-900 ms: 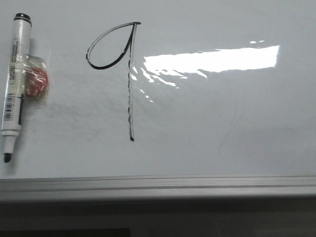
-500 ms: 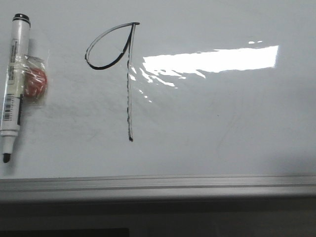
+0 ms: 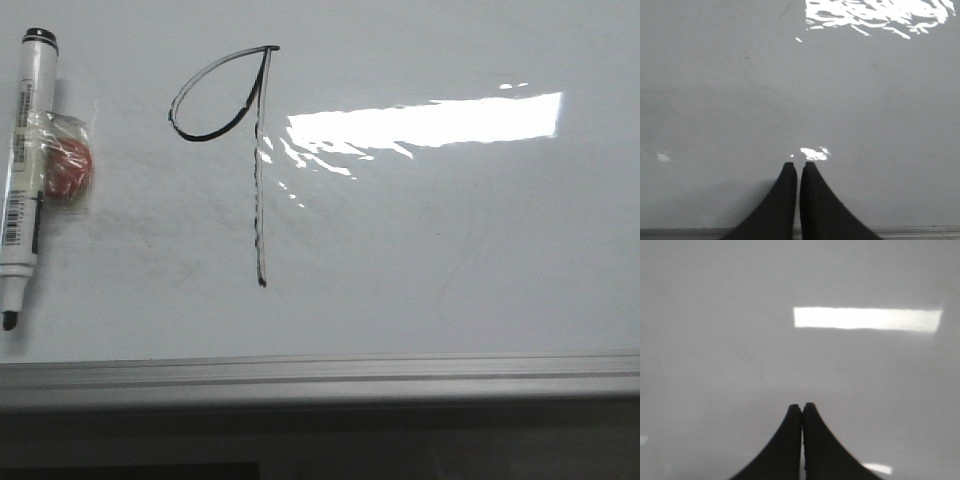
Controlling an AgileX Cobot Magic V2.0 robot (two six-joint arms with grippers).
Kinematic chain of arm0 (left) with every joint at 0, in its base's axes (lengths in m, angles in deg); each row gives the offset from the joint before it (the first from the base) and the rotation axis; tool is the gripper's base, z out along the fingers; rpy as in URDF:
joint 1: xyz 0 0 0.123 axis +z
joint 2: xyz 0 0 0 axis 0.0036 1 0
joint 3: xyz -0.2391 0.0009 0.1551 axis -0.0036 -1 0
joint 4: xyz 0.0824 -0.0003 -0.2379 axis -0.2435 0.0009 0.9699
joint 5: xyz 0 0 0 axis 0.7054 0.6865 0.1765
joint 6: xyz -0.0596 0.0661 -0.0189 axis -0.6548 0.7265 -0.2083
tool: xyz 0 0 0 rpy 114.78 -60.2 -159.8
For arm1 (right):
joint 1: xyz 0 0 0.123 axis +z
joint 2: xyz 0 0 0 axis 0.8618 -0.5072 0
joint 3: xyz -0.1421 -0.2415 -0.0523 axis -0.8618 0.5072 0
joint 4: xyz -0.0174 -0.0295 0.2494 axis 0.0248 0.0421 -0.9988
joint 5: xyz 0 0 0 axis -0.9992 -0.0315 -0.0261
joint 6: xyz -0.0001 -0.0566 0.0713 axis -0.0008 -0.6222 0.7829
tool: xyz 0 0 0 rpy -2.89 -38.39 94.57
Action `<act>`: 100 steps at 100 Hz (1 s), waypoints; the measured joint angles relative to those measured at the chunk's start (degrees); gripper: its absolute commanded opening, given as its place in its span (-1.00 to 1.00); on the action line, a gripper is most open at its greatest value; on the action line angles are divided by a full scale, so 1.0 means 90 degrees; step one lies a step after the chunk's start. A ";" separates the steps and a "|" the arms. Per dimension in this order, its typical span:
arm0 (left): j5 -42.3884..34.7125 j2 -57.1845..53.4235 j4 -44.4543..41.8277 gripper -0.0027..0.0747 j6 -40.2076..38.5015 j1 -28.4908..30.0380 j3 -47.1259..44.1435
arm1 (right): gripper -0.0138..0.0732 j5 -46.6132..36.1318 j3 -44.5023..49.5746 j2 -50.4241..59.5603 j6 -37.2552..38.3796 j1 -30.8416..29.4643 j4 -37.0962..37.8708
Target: Write number 9 on whiteboard
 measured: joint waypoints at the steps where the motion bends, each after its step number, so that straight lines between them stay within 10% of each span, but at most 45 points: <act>1: 0.0000 0.0000 0.0000 -0.98 0.0000 0.0000 0.0000 | -0.83 0.0082 0.0000 0.0034 0.0000 -0.0047 0.0000; 46: 0.0000 0.0000 0.0000 -0.98 0.0000 0.0000 0.0000 | -0.83 0.1869 0.0000 0.0459 -0.0545 -0.0755 -0.0338; 100: 0.0000 0.0000 0.0000 -0.98 0.0000 0.0000 0.0000 | -0.83 0.1939 0.0000 0.0459 -0.0725 -0.0755 -0.0420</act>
